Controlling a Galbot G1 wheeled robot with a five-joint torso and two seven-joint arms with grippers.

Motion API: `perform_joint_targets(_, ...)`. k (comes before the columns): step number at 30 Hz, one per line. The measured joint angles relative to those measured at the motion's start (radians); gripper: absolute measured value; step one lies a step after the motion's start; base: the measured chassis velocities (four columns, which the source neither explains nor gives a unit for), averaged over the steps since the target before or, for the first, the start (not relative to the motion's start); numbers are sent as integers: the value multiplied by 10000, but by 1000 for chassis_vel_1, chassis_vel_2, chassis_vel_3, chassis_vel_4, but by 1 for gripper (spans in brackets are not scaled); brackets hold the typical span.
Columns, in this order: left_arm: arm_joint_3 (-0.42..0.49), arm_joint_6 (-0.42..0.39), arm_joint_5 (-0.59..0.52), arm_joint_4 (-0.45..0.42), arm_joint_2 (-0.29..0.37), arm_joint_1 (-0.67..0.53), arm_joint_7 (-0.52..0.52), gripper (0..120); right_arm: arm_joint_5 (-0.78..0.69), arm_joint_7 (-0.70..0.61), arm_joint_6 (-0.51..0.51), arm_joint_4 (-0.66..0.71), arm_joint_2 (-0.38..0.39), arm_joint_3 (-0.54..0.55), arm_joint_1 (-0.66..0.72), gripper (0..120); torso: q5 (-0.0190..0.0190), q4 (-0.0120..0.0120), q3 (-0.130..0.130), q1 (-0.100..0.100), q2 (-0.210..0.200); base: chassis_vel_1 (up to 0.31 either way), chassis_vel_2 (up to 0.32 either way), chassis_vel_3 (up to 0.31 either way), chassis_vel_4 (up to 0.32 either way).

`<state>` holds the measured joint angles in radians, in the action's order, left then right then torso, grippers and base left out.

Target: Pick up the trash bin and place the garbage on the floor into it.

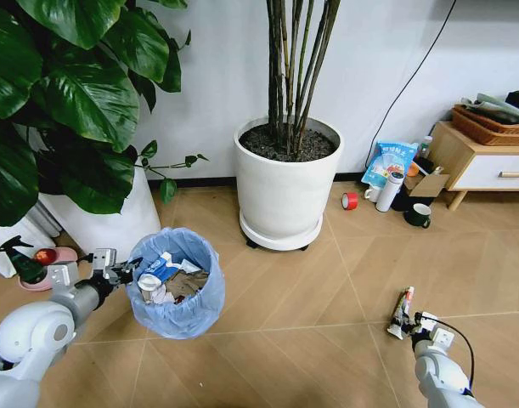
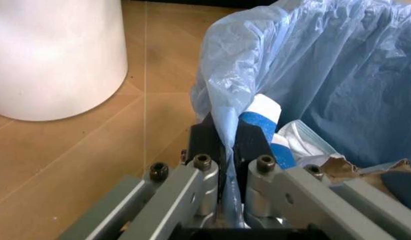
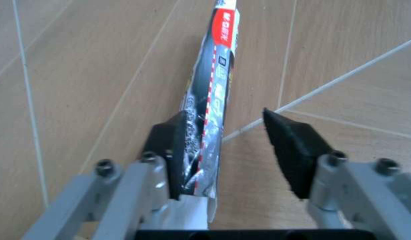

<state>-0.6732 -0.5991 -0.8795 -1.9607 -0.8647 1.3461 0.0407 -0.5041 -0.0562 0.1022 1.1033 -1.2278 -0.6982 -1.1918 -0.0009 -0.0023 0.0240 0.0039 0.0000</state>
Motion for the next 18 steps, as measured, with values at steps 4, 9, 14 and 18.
perform_joint_targets(4,44,6,12,5,-17,-43,8,0,8,169,-87,-250,68,106,86,57,4,0,0,0,0,0,0,0,0)
perform_joint_targets(9,115,11,44,5,-77,-53,53,0,12,350,-191,-549,101,318,214,75,4,0,0,0,0,0,0,0,0)
perform_joint_targets(14,134,12,46,-1,-77,-64,107,0,19,545,-241,-783,90,476,353,89,1,0,0,0,0,0,0,0,0)
perform_joint_targets(18,174,14,46,-3,-77,-78,127,0,16,532,-269,-951,63,564,442,75,2,0,0,0,0,0,0,0,0)
